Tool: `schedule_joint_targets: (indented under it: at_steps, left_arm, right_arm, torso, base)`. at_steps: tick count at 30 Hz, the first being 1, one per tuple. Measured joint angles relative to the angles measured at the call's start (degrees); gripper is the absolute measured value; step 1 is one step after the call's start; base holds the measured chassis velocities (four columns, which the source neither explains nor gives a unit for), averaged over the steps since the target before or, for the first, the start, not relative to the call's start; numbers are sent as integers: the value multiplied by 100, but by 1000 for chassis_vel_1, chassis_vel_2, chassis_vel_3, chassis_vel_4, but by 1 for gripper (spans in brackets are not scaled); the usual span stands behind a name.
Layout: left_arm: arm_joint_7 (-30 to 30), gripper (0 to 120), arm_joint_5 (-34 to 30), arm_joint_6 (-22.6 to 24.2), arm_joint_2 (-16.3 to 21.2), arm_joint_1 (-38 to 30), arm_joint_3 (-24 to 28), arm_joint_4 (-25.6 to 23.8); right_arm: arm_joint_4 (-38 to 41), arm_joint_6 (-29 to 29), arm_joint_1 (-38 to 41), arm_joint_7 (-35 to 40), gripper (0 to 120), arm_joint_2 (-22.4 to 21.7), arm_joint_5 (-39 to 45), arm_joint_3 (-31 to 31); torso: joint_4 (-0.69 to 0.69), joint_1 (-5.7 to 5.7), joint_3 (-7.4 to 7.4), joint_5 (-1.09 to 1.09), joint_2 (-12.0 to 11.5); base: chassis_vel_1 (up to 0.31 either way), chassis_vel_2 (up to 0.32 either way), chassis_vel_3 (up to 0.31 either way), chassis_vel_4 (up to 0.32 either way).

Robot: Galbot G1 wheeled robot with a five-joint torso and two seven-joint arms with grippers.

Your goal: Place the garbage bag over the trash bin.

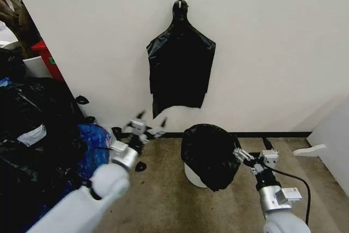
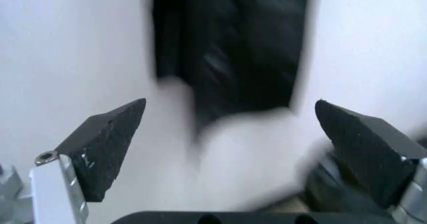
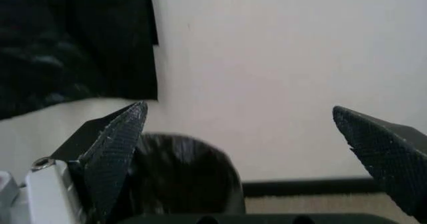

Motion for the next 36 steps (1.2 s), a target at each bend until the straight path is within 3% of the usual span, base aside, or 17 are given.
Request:
schedule_joint_targets:
  at_steps: [2, 6, 16, 21, 36]
  left_arm:
    - [254, 100, 83, -25, -16, 490, -230, -134]
    - [541, 100, 232, -14, -375, 1796, -1344, -557]
    - [860, 100, 380, -55, -1028, 3303, -2393, -1341]
    - [878, 100, 471, -54, -1230, 3573, -2644, -1506]
    - [864, 100, 499, -32, -1226, 3524, -2606, -1486]
  right_arm:
    - [-2, 116, -203, -219, 100, 205, -9, 151]
    - [120, 481, -730, -638, 100, 705, -101, 375]
    - [475, 902, -1263, -781, 100, 1230, -251, 425]
    - [524, 1007, -1293, -776, 100, 1265, -371, 453]
    - [524, 1006, -1271, -751, 100, 1247, -379, 450]
  torso:
    - [1, 0, 0, -5, 0]
    - [1, 0, -1, -2, 0]
    - [1, -1, -1, -1, 0]
    - [1, 0, 0, 0, 0]
    - [1, 1, 0, 1, 0]
  base:
    - [0, 0, 0, 0]
    - [0, 0, 0, 0]
    - [0, 0, 0, 0]
    - [0, 0, 0, 0]
    - [0, 0, 0, 0]
